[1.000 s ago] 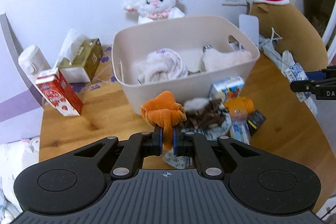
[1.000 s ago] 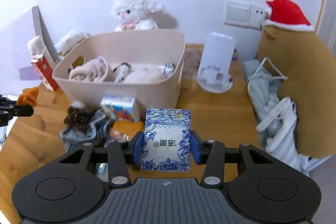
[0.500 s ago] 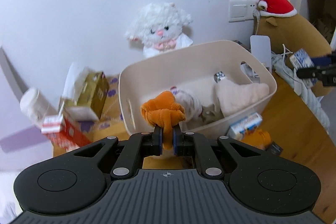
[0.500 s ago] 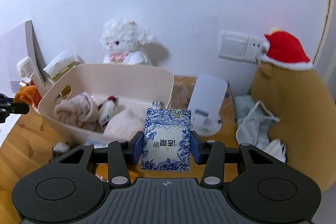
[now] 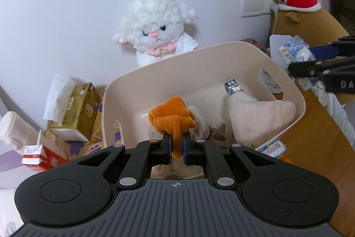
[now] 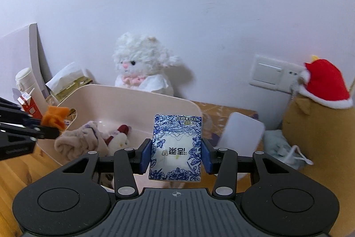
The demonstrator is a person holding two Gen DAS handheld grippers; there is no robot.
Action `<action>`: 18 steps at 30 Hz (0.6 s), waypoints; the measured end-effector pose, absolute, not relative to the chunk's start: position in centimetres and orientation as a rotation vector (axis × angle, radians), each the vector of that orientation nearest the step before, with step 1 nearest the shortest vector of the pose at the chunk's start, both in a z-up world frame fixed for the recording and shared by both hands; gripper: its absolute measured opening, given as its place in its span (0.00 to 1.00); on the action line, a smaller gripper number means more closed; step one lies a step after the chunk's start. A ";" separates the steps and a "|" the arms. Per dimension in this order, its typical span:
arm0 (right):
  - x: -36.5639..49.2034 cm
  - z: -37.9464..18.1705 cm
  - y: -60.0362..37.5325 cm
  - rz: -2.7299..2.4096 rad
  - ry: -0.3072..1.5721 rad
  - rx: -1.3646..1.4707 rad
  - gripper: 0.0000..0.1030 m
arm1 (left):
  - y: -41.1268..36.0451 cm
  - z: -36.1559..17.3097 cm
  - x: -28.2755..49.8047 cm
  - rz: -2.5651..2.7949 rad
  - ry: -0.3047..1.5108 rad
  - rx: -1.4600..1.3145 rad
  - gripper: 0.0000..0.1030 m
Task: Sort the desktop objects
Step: 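Lift and carry the orange plush and card box over the basket with both tools, then open both tools to drop the orange plush and card box into the basket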
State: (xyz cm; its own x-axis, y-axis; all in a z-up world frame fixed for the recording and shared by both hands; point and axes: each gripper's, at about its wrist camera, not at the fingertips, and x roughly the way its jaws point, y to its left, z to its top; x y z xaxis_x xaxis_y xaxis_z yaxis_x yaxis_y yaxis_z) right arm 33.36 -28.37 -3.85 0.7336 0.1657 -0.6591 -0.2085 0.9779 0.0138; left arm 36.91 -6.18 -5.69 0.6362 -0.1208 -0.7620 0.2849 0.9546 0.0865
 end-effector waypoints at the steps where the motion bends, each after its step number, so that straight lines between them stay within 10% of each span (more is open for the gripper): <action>1: 33.6 -4.1 -28.1 0.212 0.722 -0.059 0.42 | -6.5 -5.9 37.2 -0.237 0.856 0.206 0.08; 15: 36.4 -8.3 -26.8 0.260 0.848 0.031 0.42 | -9.3 -9.3 39.1 -0.279 0.952 0.207 0.10; 18: 36.5 -8.6 -26.8 0.256 0.858 0.023 0.52 | -9.3 -9.6 39.4 -0.258 0.976 0.190 0.31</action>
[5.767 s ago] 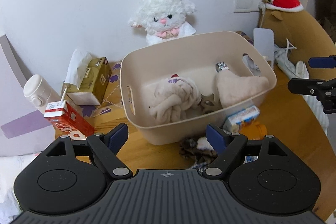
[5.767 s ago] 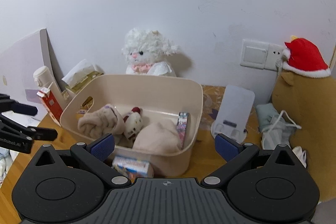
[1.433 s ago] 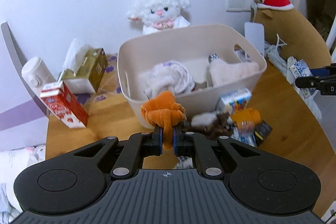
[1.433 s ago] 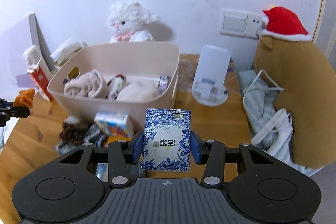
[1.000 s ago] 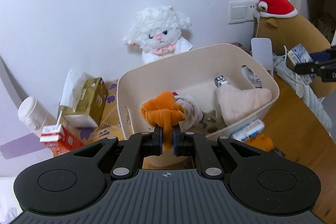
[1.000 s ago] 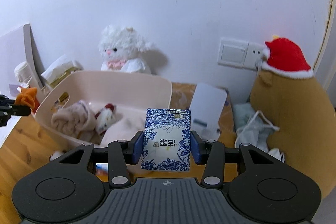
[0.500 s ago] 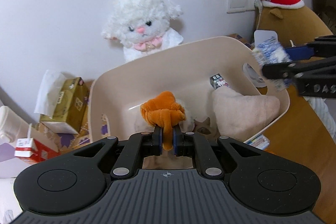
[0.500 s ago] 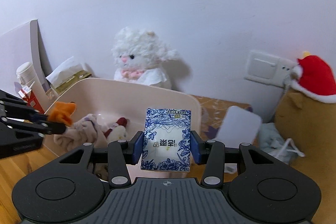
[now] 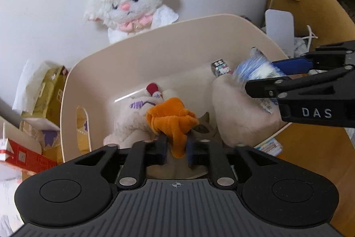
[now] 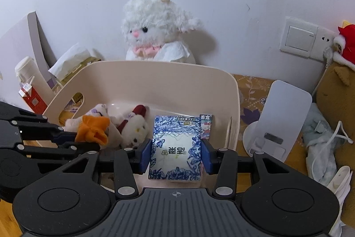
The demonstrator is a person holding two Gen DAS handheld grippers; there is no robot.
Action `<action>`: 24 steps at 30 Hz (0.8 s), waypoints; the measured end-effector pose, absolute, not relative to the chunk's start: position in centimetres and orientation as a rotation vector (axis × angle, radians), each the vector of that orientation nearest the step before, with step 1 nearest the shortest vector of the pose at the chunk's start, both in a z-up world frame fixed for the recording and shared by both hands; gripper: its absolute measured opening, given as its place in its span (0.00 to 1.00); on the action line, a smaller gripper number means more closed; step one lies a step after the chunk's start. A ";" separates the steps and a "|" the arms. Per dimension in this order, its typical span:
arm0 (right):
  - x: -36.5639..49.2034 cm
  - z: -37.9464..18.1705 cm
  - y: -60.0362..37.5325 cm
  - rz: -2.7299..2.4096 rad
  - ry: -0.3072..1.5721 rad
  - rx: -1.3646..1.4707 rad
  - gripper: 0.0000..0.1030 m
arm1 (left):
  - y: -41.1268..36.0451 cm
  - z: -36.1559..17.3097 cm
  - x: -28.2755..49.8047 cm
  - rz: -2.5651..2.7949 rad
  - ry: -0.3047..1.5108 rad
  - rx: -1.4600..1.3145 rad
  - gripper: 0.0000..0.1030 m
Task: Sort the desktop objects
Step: 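Open both tools to drop the orange plush and card box into the basket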
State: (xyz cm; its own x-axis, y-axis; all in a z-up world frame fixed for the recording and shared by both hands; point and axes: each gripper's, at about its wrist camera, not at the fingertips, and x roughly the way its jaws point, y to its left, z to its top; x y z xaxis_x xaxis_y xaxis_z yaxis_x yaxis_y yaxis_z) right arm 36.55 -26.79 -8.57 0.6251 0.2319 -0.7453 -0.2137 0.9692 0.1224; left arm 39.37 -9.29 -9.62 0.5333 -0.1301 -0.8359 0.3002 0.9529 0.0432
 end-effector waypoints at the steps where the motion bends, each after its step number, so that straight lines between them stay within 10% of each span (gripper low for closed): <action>1: 36.5 -8.6 -26.9 0.256 0.861 0.026 0.54 | -9.3 -9.6 39.3 -0.256 0.976 0.185 0.37; 11: 35.3 -7.5 -27.2 0.250 0.835 0.029 0.89 | -8.5 -9.0 38.4 -0.192 0.936 0.205 0.64; 24: 32.1 -5.2 -27.6 0.243 0.770 -0.001 1.00 | -5.8 -6.7 35.6 -0.137 0.884 0.147 0.71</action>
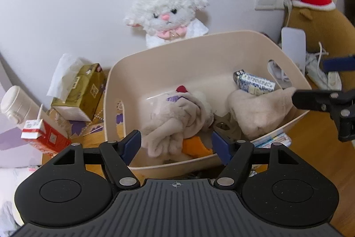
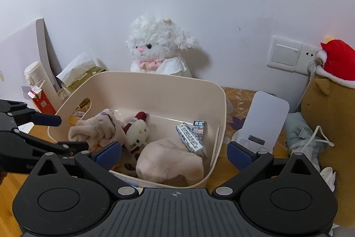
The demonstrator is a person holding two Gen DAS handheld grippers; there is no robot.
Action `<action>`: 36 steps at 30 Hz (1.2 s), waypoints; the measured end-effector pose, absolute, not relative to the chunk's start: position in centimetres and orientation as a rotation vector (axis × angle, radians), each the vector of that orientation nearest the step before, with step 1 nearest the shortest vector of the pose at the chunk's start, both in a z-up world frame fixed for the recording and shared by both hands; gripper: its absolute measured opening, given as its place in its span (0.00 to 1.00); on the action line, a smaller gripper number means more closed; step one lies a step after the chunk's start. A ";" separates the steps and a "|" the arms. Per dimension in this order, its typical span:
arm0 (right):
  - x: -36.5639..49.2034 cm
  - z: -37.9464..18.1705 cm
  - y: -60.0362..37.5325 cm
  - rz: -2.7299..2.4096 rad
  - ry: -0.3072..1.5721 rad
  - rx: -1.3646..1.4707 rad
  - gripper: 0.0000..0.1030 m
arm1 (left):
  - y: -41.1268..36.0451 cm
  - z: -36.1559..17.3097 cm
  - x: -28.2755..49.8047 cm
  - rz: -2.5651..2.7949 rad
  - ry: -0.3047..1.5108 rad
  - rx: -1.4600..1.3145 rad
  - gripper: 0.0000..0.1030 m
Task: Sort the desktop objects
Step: 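Open both tools to drop the orange plush and card box into the basket, then move left tool to the brown plush while right tool reaches the black battery box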
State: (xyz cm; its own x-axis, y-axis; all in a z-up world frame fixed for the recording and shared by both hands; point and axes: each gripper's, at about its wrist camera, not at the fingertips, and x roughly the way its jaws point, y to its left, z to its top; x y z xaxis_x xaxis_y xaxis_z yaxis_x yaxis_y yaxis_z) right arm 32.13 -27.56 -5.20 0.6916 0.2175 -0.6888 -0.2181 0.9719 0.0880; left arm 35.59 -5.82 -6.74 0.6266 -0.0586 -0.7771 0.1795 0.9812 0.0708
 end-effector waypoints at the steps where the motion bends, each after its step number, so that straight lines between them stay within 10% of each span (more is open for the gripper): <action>1: 31.8 -5.1 -27.6 0.243 0.767 0.000 1.00 | -5.6 -6.5 35.3 -0.135 0.880 0.136 0.71; 36: 25.3 -10.4 -29.5 0.242 0.906 -0.052 1.00 | -4.7 -7.6 28.5 -0.256 0.910 0.053 0.73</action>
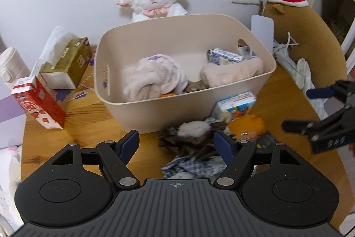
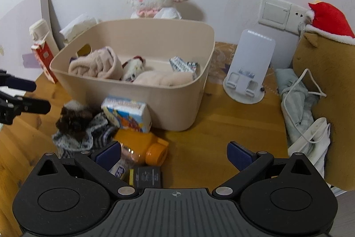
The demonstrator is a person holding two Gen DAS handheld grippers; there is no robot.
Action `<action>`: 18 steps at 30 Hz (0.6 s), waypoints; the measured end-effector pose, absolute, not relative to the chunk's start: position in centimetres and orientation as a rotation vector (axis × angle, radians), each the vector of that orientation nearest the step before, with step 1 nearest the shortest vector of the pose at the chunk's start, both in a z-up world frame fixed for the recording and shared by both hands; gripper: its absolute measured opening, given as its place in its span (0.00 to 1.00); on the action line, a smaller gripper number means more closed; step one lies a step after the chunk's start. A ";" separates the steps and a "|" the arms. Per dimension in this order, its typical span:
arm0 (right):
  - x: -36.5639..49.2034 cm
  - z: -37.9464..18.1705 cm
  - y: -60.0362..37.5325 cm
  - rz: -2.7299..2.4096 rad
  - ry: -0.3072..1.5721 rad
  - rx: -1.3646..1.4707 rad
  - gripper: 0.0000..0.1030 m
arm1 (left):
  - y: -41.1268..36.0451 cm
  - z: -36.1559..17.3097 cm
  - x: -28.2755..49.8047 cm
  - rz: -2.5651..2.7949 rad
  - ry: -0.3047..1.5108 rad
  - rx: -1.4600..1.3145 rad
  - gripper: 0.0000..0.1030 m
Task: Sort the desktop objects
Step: 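Move left tool to the brown plush while right tool reaches the black battery box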
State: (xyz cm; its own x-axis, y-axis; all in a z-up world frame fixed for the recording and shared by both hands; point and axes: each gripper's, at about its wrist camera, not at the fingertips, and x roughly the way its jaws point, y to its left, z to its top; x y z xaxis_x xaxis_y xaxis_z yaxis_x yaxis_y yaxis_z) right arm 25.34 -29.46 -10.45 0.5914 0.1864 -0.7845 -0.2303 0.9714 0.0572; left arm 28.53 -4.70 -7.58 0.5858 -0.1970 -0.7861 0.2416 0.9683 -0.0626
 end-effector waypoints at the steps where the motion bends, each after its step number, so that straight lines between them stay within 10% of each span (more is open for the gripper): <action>1: 25.3 -10.7 -29.4 0.246 0.913 -0.057 1.00 | -5.1 -7.6 28.6 -0.257 0.910 0.046 0.74; 18: 25.0 -15.4 -28.1 0.300 1.029 -0.096 1.00 | -7.9 -11.3 32.2 -0.123 1.032 -0.050 0.75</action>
State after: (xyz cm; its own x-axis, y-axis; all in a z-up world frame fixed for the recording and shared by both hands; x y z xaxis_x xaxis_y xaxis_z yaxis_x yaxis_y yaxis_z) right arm 25.03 -28.06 -15.39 0.4793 0.2008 -0.8544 -0.2901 0.9550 0.0617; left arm 32.19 -7.89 -11.33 0.5070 -0.1253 -0.8528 0.0779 0.9920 -0.0995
